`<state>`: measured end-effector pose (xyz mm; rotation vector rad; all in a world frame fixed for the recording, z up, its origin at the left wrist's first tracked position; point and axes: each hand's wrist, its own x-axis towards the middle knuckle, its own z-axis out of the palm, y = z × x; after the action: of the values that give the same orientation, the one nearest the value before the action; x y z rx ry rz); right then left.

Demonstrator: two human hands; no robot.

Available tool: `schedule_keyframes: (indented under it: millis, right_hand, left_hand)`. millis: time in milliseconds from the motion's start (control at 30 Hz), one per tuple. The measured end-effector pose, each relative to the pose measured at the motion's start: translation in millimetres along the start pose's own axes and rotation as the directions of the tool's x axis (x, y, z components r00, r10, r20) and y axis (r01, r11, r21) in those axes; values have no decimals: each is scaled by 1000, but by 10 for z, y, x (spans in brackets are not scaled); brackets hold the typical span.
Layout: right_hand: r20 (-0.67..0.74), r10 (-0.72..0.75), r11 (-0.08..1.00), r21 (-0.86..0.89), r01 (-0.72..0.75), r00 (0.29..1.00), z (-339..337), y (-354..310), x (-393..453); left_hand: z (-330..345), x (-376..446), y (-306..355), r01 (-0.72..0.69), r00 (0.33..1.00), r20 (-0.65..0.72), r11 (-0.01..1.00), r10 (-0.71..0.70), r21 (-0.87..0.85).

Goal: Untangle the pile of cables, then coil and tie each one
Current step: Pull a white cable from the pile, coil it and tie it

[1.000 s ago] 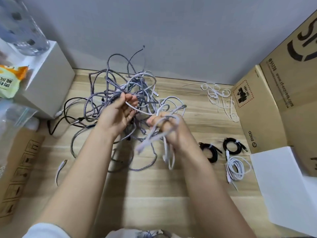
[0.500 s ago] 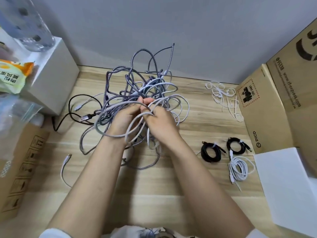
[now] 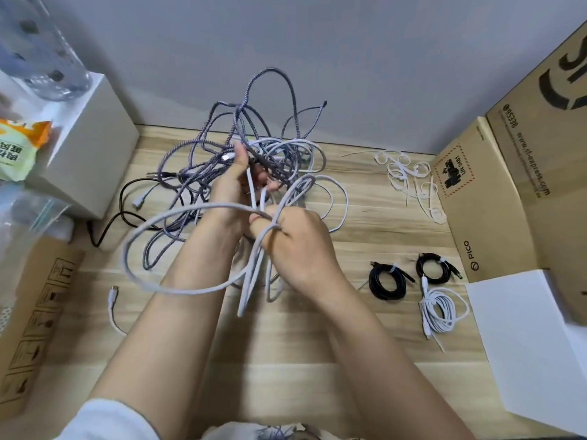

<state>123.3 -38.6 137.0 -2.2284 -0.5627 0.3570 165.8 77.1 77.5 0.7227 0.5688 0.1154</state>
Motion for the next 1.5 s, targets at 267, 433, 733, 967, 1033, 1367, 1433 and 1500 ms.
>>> schedule_keyframes:
  millis: [267, 433, 733, 967, 1033, 1367, 1433, 1500]
  right_hand:
    - [37, -74, 996, 51, 72, 997, -116, -55, -225]
    - [21, -67, 995, 76, 65, 998, -336, -70, -282]
    - [79, -136, 934, 341, 101, 988, -494, -218, -503]
    - [58, 71, 932, 353, -87, 996, -377, -6, -309]
    - [76, 75, 930, 356, -98, 994, -357, 26, -301]
    - [-6, 279, 896, 361, -258, 960, -83, 306, -95]
    - [-6, 319, 890, 347, -297, 948, 62, 312, 2]
    - [-36, 284, 924, 276, -263, 958, 147, 328, 71]
  left_hand:
    - [-107, 310, 271, 175, 972, -174, 981, -159, 80]
    - [-166, 433, 255, 182, 952, -267, 978, -151, 97]
    - [-380, 514, 421, 44, 923, -354, 955, -151, -292]
    - [-378, 143, 272, 139, 982, -83, 942, -171, -305]
    - [-354, 5, 204, 164, 981, -63, 959, -183, -230]
    - [-299, -492, -142, -112, 986, 145, 968, 81, 223]
    - [-298, -540, -210, -72, 993, 113, 964, 44, 256]
    - [-246, -599, -254, -38, 996, 93, 973, 17, 229]
